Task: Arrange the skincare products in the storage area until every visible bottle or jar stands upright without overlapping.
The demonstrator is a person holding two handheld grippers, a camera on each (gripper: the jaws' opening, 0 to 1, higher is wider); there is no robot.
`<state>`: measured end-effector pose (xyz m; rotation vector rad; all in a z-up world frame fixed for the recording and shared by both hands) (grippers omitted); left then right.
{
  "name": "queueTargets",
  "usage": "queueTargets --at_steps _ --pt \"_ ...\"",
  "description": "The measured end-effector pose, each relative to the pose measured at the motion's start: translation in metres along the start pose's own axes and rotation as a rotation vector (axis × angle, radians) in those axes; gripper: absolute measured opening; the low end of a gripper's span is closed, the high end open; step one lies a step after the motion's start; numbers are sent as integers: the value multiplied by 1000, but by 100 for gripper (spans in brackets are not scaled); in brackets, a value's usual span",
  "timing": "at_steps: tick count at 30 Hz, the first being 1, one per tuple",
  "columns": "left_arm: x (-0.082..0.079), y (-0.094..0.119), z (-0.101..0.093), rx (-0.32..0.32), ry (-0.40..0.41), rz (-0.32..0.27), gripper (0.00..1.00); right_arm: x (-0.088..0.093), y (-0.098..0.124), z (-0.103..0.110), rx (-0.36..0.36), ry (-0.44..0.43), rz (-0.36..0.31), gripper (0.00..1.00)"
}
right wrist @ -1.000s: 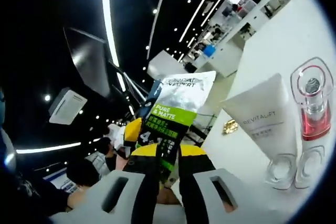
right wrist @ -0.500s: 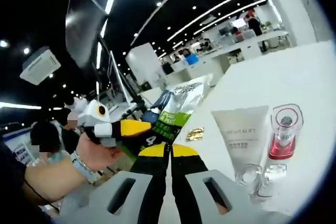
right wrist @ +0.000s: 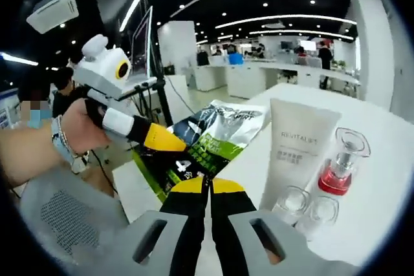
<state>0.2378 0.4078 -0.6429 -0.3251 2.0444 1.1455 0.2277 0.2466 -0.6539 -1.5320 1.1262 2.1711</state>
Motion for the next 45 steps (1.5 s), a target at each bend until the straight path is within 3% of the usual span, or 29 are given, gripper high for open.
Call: queueTargets --at_steps 5,11,15,24,32,40,45 --pt "8 -9 -3 -50 -99 102 2 10 -6 3 29 122 56 1" --pt "15 -18 -4 -91 -138 188 2 23 -13 7 36 208 109 1" --pt "19 -26 -2 -104 -139 216 2 29 -18 5 47 228 133 1" --pt "28 -42 0 -135 -138 256 2 44 -27 0 67 279 185 1" --pt "33 -51 -4 -168 -190 269 2 51 -32 -4 76 312 214 1" --pt "35 -60 -1 -176 -128 272 2 55 -33 -9 89 355 233 2" --pt "37 -60 4 -203 -87 280 2 56 -34 -6 96 438 239 4"
Point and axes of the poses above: the point that each gripper's makers call its tool centre point, and the gripper's own axes: y roughly backward along the fingers, z roughly to its left, x roughly out of its underside, the point moved 9 cm from there along y, roughly backward along the fingers, and after that the axes turned 9 degrees about -y, right-handed, at the moved point
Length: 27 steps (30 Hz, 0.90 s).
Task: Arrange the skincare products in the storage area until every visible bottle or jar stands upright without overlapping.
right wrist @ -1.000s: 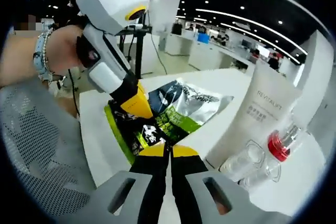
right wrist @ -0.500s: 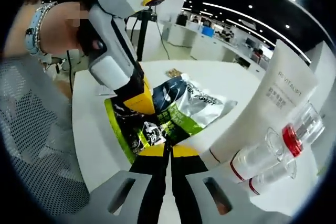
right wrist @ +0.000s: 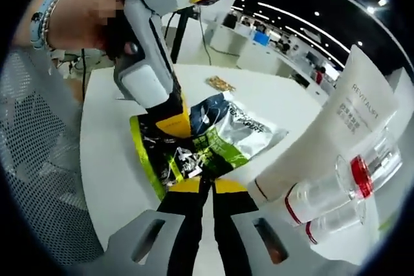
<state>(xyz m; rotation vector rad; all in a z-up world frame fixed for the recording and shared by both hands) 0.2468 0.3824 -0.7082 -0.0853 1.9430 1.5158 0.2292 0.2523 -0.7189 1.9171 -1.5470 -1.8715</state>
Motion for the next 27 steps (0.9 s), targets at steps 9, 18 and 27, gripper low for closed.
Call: queueTargets --at_steps 9,18,27 --pt "6 -7 7 -19 103 51 1 2 -1 -3 18 37 17 0" --pt "4 -11 4 -43 43 15 2 18 -9 14 -103 44 108 0" --pt "4 -15 2 -118 -138 -14 6 16 -7 14 -74 79 59 0"
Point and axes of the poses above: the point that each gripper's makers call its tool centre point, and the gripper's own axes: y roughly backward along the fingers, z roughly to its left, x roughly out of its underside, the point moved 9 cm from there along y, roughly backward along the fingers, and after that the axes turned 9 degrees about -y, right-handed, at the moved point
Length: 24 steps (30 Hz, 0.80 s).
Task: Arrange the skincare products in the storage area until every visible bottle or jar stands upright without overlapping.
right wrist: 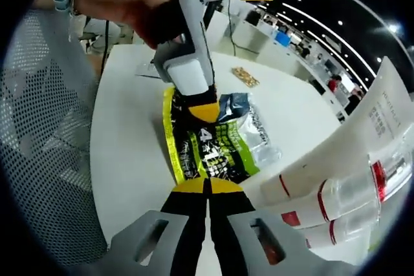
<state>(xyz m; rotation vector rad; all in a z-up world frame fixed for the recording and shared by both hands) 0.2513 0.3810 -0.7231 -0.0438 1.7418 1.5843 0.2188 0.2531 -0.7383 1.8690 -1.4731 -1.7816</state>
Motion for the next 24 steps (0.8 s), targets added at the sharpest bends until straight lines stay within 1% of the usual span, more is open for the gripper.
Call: queueTargets --at_steps 4,9,12,14,17,21,24 --pt "2 -1 2 -16 -36 -9 10 0 0 0 5 -9 -2 0" --pt "5 -3 11 -40 -26 1 18 2 1 -1 10 -58 -13 0" --pt "7 -3 12 -41 -27 28 19 2 1 0 18 -62 -17 0" --pt "8 -2 13 -54 -56 39 19 2 2 1 22 -51 -21 0" --pt "8 -2 12 -65 -88 36 19 2 2 2 29 -45 -26 0" --pt "8 -2 14 -65 -90 36 19 2 2 1 28 -51 -27 0" --pt "8 -1 14 -65 -85 36 18 3 3 0 24 -76 -28 0"
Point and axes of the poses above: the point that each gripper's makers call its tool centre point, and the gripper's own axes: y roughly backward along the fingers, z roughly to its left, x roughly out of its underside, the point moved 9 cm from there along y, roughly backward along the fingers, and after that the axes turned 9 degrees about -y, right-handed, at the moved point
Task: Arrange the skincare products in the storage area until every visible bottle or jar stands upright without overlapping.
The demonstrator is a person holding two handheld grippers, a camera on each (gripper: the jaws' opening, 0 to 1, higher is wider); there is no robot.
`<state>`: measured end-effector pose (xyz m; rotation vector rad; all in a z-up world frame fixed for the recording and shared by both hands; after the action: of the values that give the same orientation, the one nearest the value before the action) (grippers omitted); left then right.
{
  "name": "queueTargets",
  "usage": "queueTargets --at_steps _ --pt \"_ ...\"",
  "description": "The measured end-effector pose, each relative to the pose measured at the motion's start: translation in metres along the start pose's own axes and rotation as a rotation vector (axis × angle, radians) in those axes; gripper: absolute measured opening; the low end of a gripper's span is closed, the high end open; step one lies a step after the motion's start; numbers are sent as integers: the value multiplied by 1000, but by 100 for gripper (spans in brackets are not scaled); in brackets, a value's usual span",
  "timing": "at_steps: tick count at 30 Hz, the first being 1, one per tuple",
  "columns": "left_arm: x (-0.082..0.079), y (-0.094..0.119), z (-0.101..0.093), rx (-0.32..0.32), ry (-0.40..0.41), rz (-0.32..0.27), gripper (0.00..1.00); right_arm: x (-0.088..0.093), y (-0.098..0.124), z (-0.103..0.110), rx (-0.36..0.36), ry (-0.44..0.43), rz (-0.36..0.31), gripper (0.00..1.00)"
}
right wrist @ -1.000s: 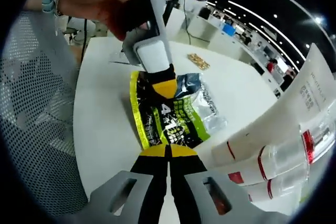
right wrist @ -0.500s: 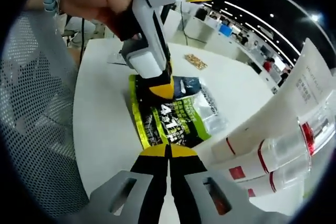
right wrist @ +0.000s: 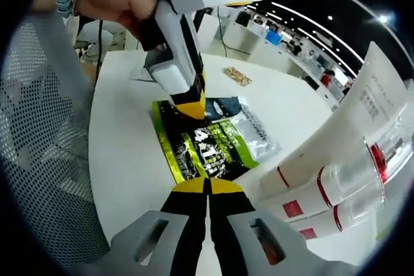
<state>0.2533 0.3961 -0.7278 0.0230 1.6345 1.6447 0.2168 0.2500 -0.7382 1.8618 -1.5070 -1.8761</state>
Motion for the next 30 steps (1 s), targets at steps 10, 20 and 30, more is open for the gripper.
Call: queueTargets --at_steps 10,20,30 --pt "0 3 -3 0 -9 -7 18 1 0 0 0 -4 -2 0" --pt "0 0 -1 6 -7 -25 18 1 0 -2 1 -7 -2 0" --pt "-2 -2 -3 2 -38 -43 18 3 1 -5 20 -2 4 0"
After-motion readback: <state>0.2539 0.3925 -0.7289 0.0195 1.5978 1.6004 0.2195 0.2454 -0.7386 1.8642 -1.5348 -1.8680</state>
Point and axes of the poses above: the point that each gripper's makers call its tool centre point, and the gripper's own axes: y roughly backward along the fingers, z roughly to its left, x roughly out of its underside, the point moved 9 cm from there along y, roughly backward along the fingers, and after that the axes turned 9 degrees about -y, right-handed, at the moved point
